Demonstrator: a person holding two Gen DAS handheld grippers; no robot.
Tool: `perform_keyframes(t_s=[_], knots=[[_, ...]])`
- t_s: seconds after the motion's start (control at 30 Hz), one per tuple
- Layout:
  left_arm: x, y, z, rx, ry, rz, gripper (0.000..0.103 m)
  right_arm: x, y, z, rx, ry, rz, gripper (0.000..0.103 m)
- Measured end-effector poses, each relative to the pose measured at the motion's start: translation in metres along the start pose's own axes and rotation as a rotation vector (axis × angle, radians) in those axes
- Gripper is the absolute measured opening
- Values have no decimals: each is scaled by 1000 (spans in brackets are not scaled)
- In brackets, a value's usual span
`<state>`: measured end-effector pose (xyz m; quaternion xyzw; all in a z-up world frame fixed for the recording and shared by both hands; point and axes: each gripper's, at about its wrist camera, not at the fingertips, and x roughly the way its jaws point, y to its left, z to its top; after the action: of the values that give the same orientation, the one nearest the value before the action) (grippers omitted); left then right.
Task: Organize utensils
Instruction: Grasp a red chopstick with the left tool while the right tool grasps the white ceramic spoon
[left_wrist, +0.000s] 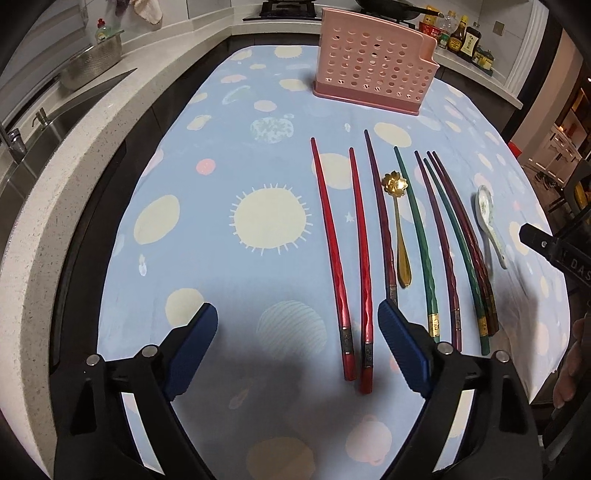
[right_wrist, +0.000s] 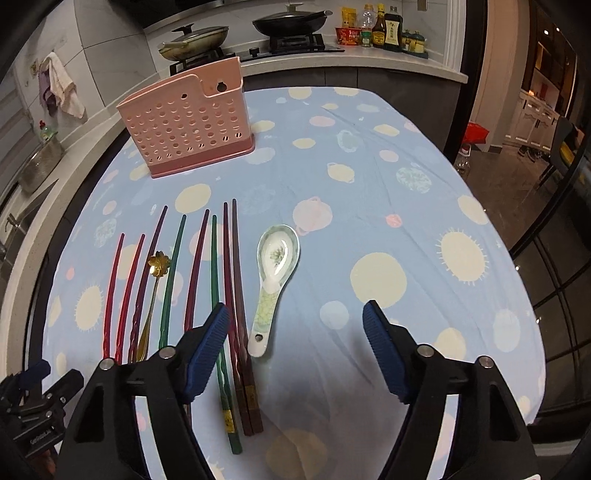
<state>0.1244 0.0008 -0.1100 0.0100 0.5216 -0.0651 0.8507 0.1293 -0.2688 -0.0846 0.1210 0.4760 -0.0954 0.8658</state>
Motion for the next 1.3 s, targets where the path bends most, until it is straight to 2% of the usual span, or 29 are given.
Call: perform_keyframes(t_s=[0.07, 0.13, 0.3, 0.47, 0.83, 1.17, 1.3], knots=[[4, 2, 0, -6, 10, -7, 81, 11, -2, 2, 24, 27, 8, 47], [7, 4, 0, -9, 17, -11, 81, 19, -2, 2, 33, 44, 16, 40], [11, 5, -2, -11, 30, -22, 81, 33, 2, 1, 33, 68, 40, 33], [15, 4, -2, -8, 39, -23, 81, 44, 1, -2, 50, 99, 71, 16], [16, 1, -2, 8, 41, -29, 81, 50, 3, -8, 34, 105, 84, 15], [24, -6, -20, 35, 88, -55, 62, 43, 1, -19, 12, 108, 88, 11], [25, -8, -25, 44, 88, -51, 60, 40, 0, -22, 13, 114, 91, 11]])
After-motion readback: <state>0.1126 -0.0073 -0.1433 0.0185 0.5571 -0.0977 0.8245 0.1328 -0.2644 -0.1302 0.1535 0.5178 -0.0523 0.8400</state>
